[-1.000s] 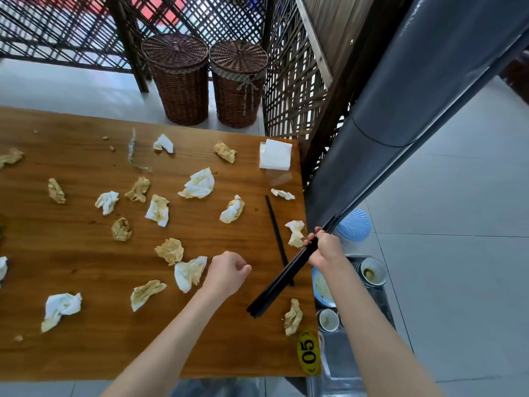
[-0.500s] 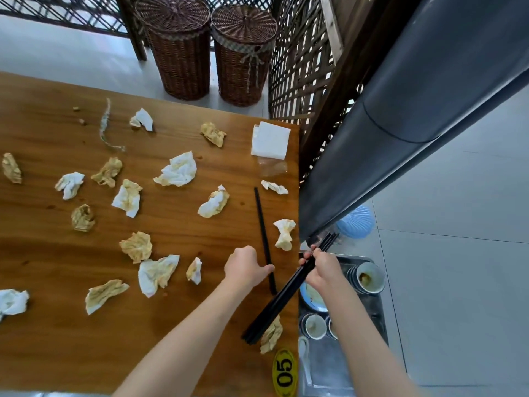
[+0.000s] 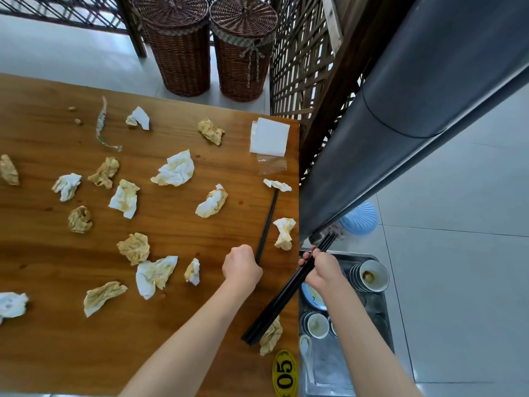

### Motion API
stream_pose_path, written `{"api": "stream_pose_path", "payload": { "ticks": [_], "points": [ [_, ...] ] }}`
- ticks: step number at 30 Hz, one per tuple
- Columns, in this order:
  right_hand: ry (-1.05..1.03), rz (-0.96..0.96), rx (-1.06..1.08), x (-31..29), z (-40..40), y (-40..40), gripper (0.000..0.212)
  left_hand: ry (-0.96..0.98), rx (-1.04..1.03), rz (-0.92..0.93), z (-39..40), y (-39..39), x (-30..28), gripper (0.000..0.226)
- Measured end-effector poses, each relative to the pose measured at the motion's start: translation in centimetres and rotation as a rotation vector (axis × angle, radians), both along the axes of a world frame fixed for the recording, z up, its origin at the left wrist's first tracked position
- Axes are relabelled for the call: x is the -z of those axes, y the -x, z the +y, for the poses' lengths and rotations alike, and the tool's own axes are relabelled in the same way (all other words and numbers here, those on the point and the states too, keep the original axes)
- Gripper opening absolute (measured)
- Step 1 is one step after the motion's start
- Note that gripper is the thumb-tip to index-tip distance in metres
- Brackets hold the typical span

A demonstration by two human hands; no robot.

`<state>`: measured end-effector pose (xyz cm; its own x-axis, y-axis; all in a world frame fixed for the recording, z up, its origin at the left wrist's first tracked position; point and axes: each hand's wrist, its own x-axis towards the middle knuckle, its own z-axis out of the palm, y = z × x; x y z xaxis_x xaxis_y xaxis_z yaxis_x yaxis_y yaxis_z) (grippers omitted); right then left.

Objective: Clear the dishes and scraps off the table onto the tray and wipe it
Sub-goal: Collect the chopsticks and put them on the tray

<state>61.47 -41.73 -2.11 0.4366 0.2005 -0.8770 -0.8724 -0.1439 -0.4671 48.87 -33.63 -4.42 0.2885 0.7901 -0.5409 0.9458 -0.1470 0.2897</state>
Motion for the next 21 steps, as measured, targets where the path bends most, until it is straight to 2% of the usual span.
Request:
{"api": "stream_pose_path", "payload": {
  "ticks": [2,6,9,16,21],
  "points": [
    [-0.002,0.003,-0.005,0.0,0.1,0.2,0.027,0.005,-0.046,-0.029,0.4,0.7,-0.1,0.033],
    [0.002,0.006,-0.02,0.0,0.4,0.7,0.026,0.046,-0.136,-0.129,1.5,2.0,-0.6,0.021],
    [0.001,0.005,-0.042,-0.2,0.8,1.5,0.024,0.06,-0.156,-0.189,2.1,3.2,-1.1,0.029],
    [-0.062,0.003,-0.062,-2.0,2.7,3.5,0.015,0.122,-0.136,-0.369,1.8,8.1,-4.0,0.024],
    [-0.137,-0.015,-0.08,-4.1,4.2,4.7,0.018,0.073,-0.001,-0.475,0.7,11.2,-6.8,0.021]
  ]
}}
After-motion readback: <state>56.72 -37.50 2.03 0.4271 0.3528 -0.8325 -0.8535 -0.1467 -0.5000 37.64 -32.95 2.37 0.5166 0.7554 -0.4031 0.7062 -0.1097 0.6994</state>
